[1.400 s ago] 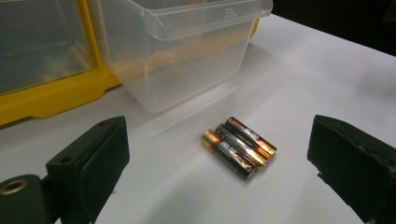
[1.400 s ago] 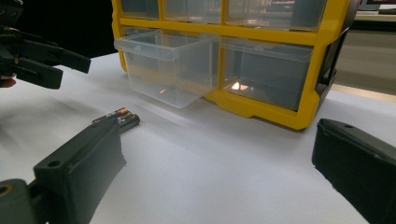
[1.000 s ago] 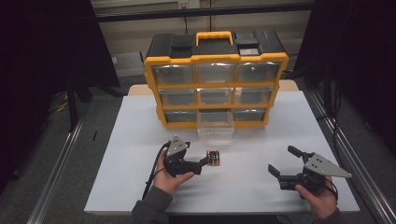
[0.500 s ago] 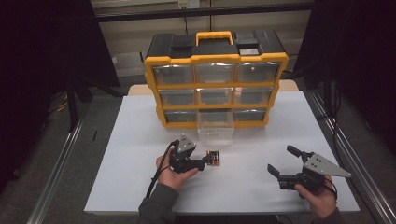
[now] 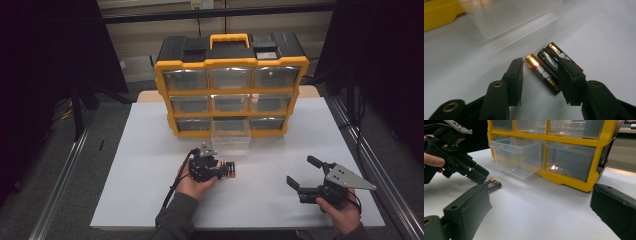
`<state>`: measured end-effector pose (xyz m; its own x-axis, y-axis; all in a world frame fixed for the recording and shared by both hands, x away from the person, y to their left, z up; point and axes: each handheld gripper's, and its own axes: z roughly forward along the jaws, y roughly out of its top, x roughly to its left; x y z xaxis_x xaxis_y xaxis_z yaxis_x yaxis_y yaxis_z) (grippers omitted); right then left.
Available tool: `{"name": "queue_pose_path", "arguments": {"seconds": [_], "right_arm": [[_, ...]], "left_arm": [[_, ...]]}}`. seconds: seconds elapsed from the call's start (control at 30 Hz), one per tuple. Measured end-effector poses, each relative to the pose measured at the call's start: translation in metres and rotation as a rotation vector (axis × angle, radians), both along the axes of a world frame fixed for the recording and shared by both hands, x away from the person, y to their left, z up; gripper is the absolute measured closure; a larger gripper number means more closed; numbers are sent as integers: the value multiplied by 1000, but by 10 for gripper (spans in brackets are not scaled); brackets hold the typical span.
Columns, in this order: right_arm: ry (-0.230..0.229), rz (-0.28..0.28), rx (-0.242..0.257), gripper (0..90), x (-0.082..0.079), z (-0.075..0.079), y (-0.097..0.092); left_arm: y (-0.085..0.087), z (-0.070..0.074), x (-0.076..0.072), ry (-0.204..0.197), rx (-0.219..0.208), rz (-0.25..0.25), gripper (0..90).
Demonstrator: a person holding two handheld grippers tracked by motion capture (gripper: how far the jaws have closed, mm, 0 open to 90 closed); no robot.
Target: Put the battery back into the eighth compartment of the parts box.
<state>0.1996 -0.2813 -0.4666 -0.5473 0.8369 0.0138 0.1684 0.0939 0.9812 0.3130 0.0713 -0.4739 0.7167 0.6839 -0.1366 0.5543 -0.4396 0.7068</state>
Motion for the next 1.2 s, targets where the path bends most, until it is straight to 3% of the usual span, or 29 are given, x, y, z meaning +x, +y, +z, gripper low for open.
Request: {"name": "queue_pose_path", "arguments": {"seconds": [0.03, 0.07, 0.17, 0.27, 0.3, 0.37, 0.43, 0.57, 0.6, 0.77, 1.2], "right_arm": [[0, 0, 0, 22, 0, 0, 0], [-1, 0, 2, 22, 0, 0, 0], [-5, 0, 3, 22, 0, 0, 0], [-3, 3, 4, 22, -1, 1, 0], [-5, 1, 8, 21, 0, 1, 0], [-6, 2, 6, 22, 0, 1, 0], [-6, 2, 6, 22, 0, 1, 0], [-9, 0, 6, 18, 0, 1, 0], [-7, -2, 6, 18, 0, 1, 0], [-8, 3, 6, 18, 0, 1, 0], [-4, -2, 6, 18, -1, 1, 0]], "left_arm": [[0, 0, 0, 3, 5, 11, 595], [-1, -1, -1, 30, 43, 51, 639], [2, -1, 1, 30, 75, 40, 700], [0, -1, 1, 29, 86, 62, 767], [0, -2, 1, 41, 63, 83, 769], [2, -1, 3, 50, 77, 59, 771], [3, -1, 5, 66, 50, 74, 773], [8, 1, 7, 100, 41, 67, 775], [10, 3, 7, 119, 11, 59, 775], [17, 16, 9, 151, -41, 36, 775], [24, 48, 16, 153, -94, -24, 774]]}}
